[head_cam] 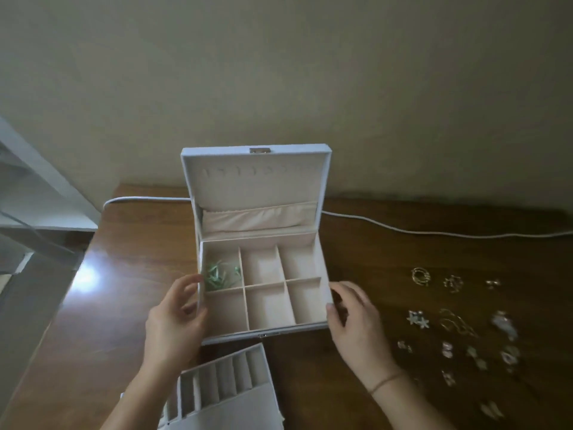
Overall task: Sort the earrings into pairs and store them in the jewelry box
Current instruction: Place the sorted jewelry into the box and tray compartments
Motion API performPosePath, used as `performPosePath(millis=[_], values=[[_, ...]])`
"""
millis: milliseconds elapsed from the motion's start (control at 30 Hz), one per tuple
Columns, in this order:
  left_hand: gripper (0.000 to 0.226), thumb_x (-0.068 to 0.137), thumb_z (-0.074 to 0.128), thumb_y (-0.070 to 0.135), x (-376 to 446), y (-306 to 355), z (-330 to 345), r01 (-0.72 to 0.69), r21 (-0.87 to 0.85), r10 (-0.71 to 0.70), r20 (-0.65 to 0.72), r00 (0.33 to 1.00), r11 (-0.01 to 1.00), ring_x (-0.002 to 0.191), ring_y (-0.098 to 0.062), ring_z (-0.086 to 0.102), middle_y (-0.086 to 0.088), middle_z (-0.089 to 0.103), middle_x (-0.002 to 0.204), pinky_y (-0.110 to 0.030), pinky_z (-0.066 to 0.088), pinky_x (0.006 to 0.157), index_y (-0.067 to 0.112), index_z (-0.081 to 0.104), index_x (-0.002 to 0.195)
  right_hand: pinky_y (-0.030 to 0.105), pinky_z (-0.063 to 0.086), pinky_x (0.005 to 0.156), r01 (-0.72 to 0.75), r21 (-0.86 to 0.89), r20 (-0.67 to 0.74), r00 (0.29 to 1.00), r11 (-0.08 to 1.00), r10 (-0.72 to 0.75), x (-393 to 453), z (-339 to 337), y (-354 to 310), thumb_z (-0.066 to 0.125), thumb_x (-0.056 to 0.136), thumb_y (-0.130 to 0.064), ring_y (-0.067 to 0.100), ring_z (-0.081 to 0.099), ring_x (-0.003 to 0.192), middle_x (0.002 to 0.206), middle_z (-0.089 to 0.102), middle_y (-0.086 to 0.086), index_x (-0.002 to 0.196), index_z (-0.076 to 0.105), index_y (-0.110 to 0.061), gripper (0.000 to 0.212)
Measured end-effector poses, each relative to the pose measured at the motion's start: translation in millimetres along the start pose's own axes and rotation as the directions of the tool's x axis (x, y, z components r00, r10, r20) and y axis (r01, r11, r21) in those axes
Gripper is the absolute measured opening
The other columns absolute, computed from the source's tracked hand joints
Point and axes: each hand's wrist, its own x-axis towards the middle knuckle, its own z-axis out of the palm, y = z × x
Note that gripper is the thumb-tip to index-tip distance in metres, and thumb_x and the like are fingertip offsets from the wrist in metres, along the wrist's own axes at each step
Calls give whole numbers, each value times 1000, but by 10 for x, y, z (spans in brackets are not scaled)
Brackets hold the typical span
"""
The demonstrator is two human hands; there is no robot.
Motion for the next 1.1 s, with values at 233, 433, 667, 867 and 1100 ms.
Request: performPosePath(millis=[233, 433, 667, 867, 1100], values=[[30, 87, 71, 29, -38, 147, 182, -1, 32, 2, -21, 1000, 999, 86, -17, 72, 0, 70, 110, -42, 58, 73, 54, 60, 100, 2, 39, 83, -4, 10, -71, 997, 1000, 5, -3, -49, 92, 51, 96, -15, 9, 59, 110, 128, 60, -2, 134, 55, -20, 39], [41, 69, 60, 58, -46, 192, 365, 91, 142, -72, -133, 989, 986, 87, -27, 70, 1, 71, 109, -54, 57, 81, 45, 58, 108, 11, 45, 87, 59, 66, -10, 998, 996, -58, -28, -189, 188, 49, 98, -25, 7, 55, 114, 131, 54, -8, 139, 46, -27, 40], [40, 73, 58, 16, -543, 637, 1230, -471, 321, 554, -257, 792, 822, 122, -37, 42, -19, 53, 128, -39, 25, 108, 10, 63, 113, 15, 52, 84, 60, 103, -168, 985, 993, -42, -406, -598, 1032, 58, 93, -21, -3, 57, 99, 109, 60, -15, 121, 61, -24, 29], [28, 77, 63, 11, -861, 1034, 2334, -895, 243, 785, 432, 445, 374, 105, -25, 55, -1, 64, 113, -39, 50, 87, 17, 69, 103, 22, 55, 83, -100, 7, -232, 968, 995, 98, -248, -1091, 1775, 61, 89, -21, 3, 58, 97, 108, 61, -12, 117, 64, -24, 28], [32, 95, 56, 29, -595, 1385, 3303, -708, 424, 447, 565, 694, 565, 117, -19, 51, 6, 51, 129, -35, 52, 85, 25, 58, 126, 14, 44, 79, -146, -48, -167, 977, 988, 136, 35, -1342, 2069, 60, 92, -28, 2, 54, 94, 113, 58, -16, 117, 62, -31, 26]])
